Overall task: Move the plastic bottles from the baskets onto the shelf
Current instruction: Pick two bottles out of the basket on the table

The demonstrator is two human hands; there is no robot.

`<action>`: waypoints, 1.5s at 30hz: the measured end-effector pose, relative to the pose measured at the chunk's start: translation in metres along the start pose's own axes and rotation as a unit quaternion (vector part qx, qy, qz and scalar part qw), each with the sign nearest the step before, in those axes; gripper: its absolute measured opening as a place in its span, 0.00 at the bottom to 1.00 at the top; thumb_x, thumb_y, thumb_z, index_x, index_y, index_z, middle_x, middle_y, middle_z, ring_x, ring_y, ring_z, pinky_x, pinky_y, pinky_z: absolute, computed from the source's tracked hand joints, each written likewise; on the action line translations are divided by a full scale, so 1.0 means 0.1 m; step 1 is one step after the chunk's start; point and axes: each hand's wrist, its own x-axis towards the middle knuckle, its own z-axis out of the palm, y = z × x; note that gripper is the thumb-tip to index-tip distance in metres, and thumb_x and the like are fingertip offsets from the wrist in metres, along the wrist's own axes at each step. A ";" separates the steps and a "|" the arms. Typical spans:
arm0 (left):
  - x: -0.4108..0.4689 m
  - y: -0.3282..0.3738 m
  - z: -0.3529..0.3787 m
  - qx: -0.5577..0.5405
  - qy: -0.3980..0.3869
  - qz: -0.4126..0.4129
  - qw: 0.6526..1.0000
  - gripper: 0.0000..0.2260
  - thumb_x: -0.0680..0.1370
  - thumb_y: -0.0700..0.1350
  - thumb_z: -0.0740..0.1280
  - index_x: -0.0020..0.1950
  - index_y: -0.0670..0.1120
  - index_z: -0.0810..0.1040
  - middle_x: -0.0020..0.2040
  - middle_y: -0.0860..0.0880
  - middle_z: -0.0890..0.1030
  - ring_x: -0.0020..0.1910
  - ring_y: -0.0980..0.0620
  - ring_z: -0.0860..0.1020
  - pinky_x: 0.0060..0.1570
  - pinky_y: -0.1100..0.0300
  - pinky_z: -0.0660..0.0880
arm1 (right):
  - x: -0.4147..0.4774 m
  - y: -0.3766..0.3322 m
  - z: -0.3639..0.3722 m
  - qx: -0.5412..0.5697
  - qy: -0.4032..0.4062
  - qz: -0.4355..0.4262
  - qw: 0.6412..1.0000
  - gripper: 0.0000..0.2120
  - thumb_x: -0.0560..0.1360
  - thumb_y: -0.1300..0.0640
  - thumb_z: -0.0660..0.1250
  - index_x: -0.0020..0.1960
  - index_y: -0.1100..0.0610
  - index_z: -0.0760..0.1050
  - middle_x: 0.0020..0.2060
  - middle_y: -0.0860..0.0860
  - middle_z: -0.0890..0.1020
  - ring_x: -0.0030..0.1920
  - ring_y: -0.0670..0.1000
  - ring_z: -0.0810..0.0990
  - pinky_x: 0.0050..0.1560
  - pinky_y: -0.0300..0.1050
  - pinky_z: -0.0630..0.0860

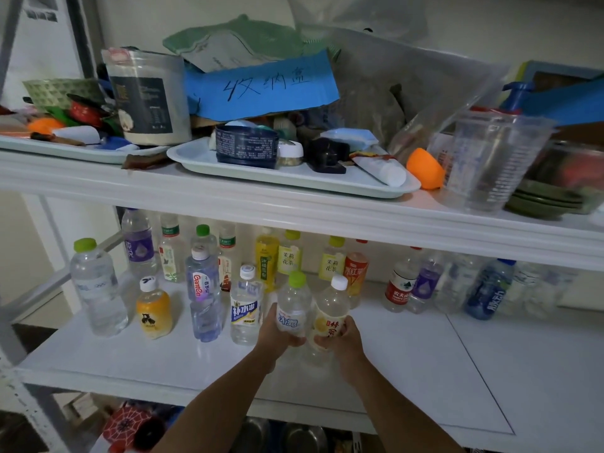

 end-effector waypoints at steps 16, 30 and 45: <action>0.21 -0.02 -0.05 0.046 0.060 0.007 0.997 0.32 0.63 0.32 0.79 0.62 0.45 0.70 0.54 0.48 0.78 0.55 0.47 0.77 0.57 0.45 0.78 | 0.17 0.03 0.01 -0.025 -0.002 -0.007 1.000 0.30 0.65 0.75 0.73 0.63 0.60 0.69 0.56 0.57 0.79 0.58 0.56 0.77 0.54 0.49 0.78; 0.15 -0.20 -0.05 0.211 0.050 -0.016 0.976 0.28 0.66 0.38 0.78 0.63 0.40 0.72 0.59 0.43 0.79 0.59 0.44 0.77 0.57 0.55 0.76 | 0.11 0.23 0.06 -0.282 0.042 -0.027 0.958 0.32 0.63 0.61 0.78 0.63 0.60 0.68 0.58 0.55 0.77 0.60 0.55 0.76 0.57 0.50 0.77; 0.33 -0.23 -0.02 0.224 0.054 -0.040 0.972 0.28 0.68 0.38 0.78 0.65 0.40 0.71 0.61 0.42 0.79 0.61 0.44 0.76 0.56 0.56 0.73 | 0.29 0.17 0.06 -0.315 0.038 -0.031 0.948 0.29 0.64 0.62 0.78 0.62 0.61 0.70 0.59 0.55 0.79 0.60 0.55 0.78 0.58 0.48 0.76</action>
